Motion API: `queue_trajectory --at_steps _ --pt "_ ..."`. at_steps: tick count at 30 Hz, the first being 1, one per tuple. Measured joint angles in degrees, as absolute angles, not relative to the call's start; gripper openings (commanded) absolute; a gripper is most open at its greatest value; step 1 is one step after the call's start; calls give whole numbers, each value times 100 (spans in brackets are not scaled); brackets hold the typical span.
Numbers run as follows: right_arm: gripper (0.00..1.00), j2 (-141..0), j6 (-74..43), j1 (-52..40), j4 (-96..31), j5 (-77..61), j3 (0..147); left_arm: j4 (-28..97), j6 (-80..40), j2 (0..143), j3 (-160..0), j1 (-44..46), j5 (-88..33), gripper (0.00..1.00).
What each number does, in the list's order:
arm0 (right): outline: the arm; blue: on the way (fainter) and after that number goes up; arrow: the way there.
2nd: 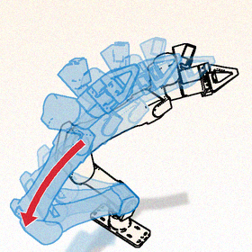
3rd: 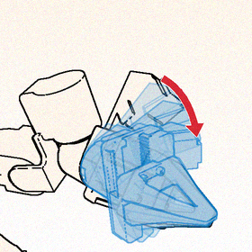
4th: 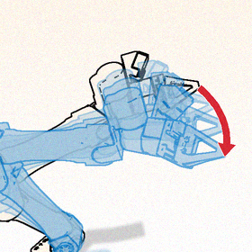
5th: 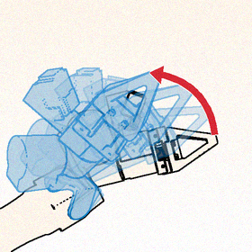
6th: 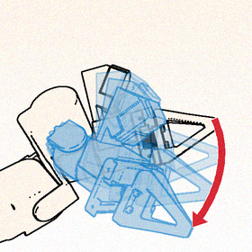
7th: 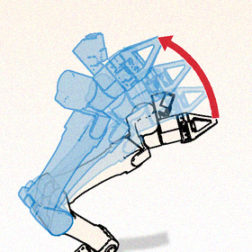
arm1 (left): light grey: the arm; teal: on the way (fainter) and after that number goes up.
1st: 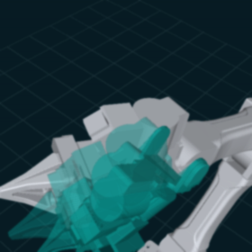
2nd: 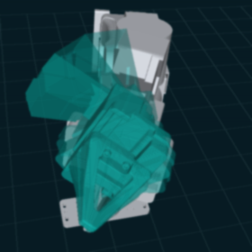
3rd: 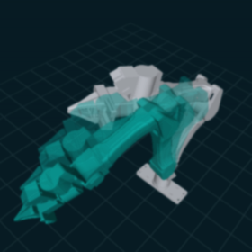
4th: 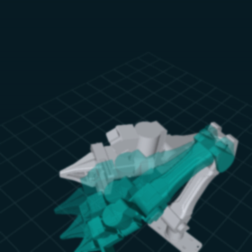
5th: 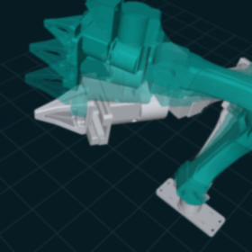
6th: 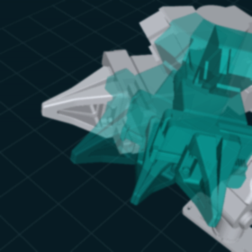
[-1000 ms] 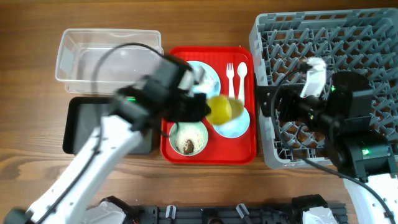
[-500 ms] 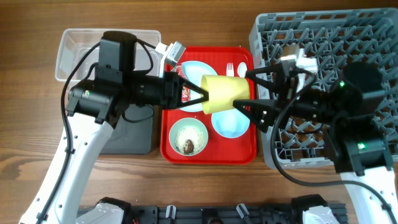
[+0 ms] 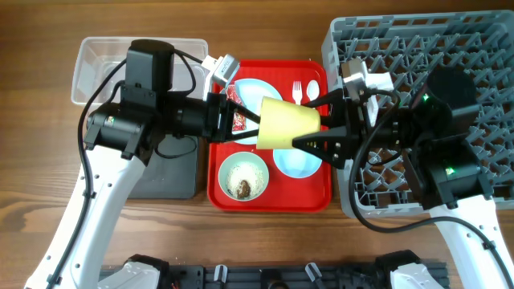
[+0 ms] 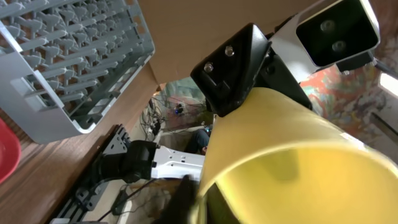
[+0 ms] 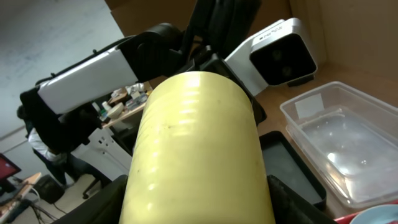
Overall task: Sort waste into correct bins and load items into the dishwasher rack
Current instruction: 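Place the yellow cup into the rack with the right gripper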
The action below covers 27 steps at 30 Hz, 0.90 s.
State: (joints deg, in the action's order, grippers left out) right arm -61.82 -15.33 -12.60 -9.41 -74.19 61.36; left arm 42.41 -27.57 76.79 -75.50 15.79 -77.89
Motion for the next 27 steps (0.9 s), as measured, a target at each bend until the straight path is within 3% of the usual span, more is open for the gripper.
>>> queue_trajectory --at_steps 3,5,8,13,16,27 --pt "51 -6180 -1533 -1256 -1009 -7395 6136 4252 -2775 7679 -7550 1590 -7791 27" --pt "51 -6165 -1533 -1238 -1028 -7349 6136 4246 -2768 7679 -7550 1590 -7793 56" --pt "51 -6069 -1535 -1168 -1092 -7258 6136 4217 -2753 7679 -7550 1590 -7791 75" --pt "49 -5647 -1459 -770 -1929 -6604 6149 4189 -2775 7682 -7550 1538 -7721 85" --pt "46 -5328 -1341 -414 -2808 -5806 6158 4195 -2773 7682 -7550 1356 -7673 86" --pt "45 -5037 -1538 12 -6215 -1514 6176 4193 -2775 7682 -7550 1052 -7439 90"
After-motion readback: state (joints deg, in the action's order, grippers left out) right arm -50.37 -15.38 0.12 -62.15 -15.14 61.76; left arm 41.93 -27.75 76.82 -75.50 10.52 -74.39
